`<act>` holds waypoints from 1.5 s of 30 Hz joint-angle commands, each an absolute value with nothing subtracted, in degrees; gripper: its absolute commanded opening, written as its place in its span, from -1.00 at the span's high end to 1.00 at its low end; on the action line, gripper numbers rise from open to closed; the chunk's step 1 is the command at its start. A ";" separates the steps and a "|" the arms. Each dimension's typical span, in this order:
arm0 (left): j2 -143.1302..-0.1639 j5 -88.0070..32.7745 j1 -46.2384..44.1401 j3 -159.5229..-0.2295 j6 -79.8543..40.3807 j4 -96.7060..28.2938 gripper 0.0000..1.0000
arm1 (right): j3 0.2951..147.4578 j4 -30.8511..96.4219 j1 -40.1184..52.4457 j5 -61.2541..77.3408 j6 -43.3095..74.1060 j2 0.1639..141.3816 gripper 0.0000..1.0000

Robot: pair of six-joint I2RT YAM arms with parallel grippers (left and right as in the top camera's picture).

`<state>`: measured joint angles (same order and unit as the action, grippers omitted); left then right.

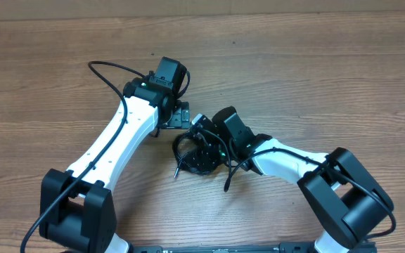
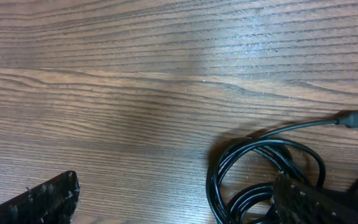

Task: Untangle cables

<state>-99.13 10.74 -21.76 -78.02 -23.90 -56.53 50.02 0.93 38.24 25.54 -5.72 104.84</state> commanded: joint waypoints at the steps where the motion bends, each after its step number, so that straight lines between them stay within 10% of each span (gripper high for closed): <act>1: -99.33 10.92 -21.87 -77.62 -24.88 -56.34 -0.99 | 49.89 1.43 38.30 25.85 -7.62 106.54 -0.24; 16: -99.33 10.92 -21.87 -77.62 -24.88 -56.29 -0.99 | 49.89 4.62 38.52 35.33 -13.26 106.54 -0.22; 27: -99.33 10.90 -21.87 -77.62 -24.88 -56.34 -0.99 | 49.89 4.80 39.68 36.34 -16.23 106.54 0.50; 32: -99.33 10.92 -21.87 -77.62 -24.88 -56.69 -0.99 | 49.89 4.75 39.79 36.25 -17.17 106.54 0.05; 45: -99.33 10.92 -21.87 -77.62 -24.88 -56.75 -0.99 | 49.84 5.15 39.79 36.12 -31.48 106.54 -0.04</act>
<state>-99.13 10.74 -21.76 -78.02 -23.90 -56.75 50.04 5.19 39.51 35.77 -26.06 105.71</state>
